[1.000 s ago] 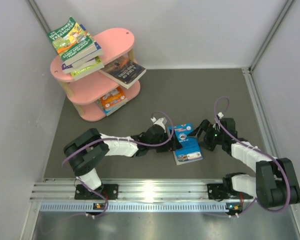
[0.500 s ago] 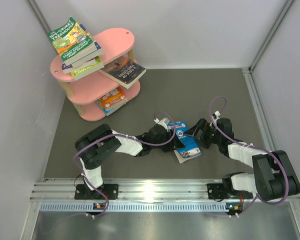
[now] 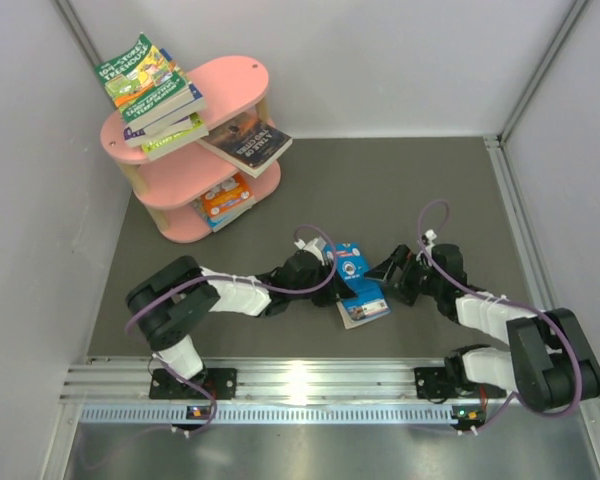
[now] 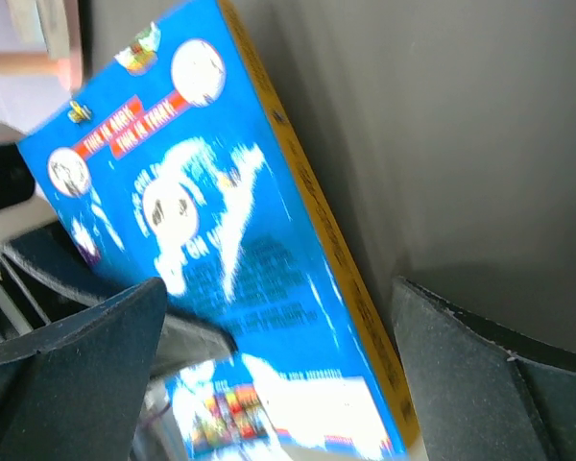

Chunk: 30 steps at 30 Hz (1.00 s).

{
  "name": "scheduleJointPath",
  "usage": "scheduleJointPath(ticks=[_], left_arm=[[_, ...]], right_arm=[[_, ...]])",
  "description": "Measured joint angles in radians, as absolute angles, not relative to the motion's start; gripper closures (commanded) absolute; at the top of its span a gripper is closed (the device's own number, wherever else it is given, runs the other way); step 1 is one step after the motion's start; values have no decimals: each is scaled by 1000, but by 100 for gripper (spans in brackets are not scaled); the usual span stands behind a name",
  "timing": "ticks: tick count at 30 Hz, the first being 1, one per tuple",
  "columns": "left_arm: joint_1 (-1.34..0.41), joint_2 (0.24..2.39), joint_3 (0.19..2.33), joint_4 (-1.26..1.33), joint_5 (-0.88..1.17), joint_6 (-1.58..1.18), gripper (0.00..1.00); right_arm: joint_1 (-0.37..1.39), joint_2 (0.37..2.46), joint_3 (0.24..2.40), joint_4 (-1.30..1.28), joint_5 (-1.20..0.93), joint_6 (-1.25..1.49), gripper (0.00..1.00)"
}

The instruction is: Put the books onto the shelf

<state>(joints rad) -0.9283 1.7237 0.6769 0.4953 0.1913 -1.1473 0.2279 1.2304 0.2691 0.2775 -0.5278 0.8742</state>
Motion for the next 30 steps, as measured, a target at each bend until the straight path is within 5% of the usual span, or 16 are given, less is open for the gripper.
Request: scheduleJointPath(ticks=[30], left_arm=[[-821,1345,629,270,-24,-1129,100]], right_arm=[[511,1135,252,145,-487,1182,0]])
